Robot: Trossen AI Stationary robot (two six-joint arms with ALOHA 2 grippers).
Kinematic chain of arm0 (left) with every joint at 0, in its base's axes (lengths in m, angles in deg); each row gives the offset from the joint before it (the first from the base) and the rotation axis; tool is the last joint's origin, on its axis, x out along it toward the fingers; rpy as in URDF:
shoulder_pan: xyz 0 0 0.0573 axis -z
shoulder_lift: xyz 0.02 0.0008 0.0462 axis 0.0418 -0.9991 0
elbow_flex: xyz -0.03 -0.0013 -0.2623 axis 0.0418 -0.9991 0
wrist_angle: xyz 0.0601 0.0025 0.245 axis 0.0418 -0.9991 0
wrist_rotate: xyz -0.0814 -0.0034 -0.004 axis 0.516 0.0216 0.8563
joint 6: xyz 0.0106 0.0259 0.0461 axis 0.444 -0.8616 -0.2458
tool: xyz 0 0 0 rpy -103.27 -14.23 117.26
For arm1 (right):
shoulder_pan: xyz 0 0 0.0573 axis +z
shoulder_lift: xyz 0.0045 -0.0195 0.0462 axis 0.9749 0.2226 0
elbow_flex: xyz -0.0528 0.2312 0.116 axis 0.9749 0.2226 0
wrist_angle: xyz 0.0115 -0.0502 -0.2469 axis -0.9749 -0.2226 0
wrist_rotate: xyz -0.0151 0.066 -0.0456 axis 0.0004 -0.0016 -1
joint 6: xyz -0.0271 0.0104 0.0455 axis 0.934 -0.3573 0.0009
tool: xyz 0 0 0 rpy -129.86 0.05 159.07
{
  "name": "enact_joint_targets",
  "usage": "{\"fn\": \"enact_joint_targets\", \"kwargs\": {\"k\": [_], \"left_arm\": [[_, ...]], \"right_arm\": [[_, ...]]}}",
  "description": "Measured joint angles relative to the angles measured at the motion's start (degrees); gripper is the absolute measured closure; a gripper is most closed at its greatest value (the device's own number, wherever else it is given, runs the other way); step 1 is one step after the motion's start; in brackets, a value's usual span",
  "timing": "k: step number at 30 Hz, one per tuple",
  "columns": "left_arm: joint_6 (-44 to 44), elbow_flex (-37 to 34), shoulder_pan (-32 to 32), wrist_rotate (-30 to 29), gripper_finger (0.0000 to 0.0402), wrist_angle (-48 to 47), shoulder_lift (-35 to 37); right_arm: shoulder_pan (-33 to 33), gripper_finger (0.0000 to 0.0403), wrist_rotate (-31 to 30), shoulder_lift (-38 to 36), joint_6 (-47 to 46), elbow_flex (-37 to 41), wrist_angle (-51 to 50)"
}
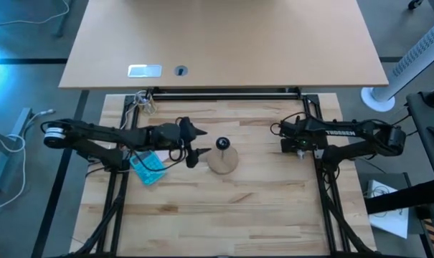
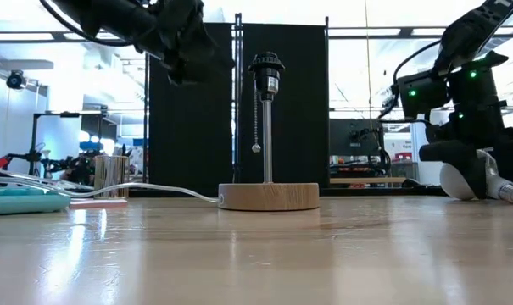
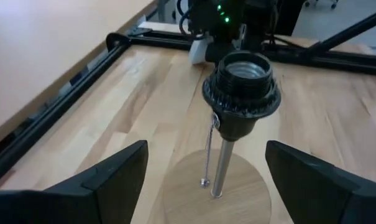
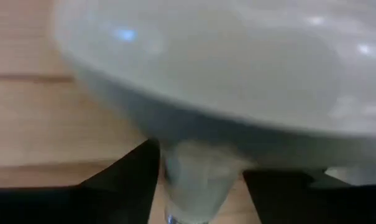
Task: Screw lightbulb
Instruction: Remove the lightbulb from the lamp, then return to Home Position
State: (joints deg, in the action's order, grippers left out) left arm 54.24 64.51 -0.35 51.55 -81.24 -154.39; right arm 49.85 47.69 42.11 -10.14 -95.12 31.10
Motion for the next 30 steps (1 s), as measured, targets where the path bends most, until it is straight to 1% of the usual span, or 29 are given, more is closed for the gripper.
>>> {"fn": "enact_joint_targets", "kwargs": {"k": [8, 13, 18, 21, 27, 30], "left_arm": [[-1.29, 0.0, -0.04, -0.09, 0.0086, 1.36, 1.84], [-2.0, 0.0, -0.07, -0.13, 0.0086, 5.52, 1.77], [-3.08, 0.0, -0.07, -0.13, 0.0086, 9.32, 1.73], [-3.21, 0.0, -0.09, -0.13, 0.0086, 11.36, 1.73], [-1.94, 0.0, 0.61, 0.01, 0.0086, 12.46, 1.73], [-0.91, 0.0, 1.99, 2.16, 0.0086, 12.49, 1.84]], "right_arm": [[-0.02, 0.0107, 0.0, -0.22, 1.59, -0.88, -0.53], [-0.02, 0.0081, -0.3, -0.2, 1.6, -2.21, -0.5], [-0.02, 0.0081, -0.69, -0.22, 0.35, -4.97, -3.35], [-0.02, 0.0088, -2.28, -0.22, -0.89, -7.06, -6.34], [0.03, 0.0103, -2.55, -0.24, -1.25, -12.81, -12.58], [0.03, 0.011, -2.59, -0.24, -1.24, -16.38, -16.79]]}}
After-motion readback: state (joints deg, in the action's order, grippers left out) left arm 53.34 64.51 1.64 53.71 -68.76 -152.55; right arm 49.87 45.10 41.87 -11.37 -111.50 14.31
